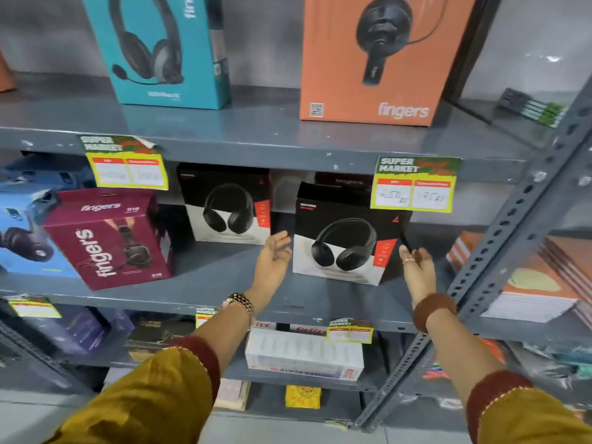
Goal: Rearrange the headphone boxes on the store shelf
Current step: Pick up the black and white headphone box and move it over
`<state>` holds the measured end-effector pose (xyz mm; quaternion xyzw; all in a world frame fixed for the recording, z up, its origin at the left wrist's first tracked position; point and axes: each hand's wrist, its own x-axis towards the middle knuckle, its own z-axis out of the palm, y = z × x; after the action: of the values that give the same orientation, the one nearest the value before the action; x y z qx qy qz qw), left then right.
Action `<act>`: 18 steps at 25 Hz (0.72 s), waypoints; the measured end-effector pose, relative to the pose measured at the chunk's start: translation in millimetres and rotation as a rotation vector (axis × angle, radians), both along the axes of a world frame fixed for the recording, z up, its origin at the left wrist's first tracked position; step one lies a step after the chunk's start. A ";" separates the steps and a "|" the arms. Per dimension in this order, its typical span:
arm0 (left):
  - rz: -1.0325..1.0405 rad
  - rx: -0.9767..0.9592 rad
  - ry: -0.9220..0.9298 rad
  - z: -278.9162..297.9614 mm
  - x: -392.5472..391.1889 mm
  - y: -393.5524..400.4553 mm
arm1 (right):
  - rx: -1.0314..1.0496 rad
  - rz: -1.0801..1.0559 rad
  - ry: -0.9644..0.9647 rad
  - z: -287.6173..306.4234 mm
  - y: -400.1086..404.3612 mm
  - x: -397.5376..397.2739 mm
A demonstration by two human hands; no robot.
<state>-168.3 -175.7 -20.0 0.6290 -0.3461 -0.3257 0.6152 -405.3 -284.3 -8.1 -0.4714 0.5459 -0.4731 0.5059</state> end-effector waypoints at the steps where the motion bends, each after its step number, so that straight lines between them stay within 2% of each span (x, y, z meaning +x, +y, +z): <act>1: -0.001 0.000 -0.030 7.4 -4.0 -9.7 | -0.003 0.020 0.006 4.8 -8.0 -0.5; 4: 0.021 0.021 -0.030 23.8 -8.0 -39.0 | -0.015 0.109 0.016 16.3 -23.4 5.2; 7: 0.019 0.080 -0.135 26.5 0.0 -60.6 | -0.034 0.171 0.091 22.9 -27.3 14.3; 10: 0.039 0.124 -0.175 22.5 0.6 -67.9 | -0.025 0.173 0.144 8.2 -39.0 17.8; 14: 0.164 0.118 -0.241 21.9 -3.1 -63.2 | -0.023 0.193 0.179 9.2 -29.2 17.7; 18: 0.195 0.088 -0.321 18.8 -11.3 -34.6 | -0.053 0.199 0.175 23.3 2.8 3.7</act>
<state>-179.5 -210.3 -1.2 0.7296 -0.3628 -0.1749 0.5526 -401.6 -281.5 15.2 -0.5759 0.5258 -0.3918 0.4882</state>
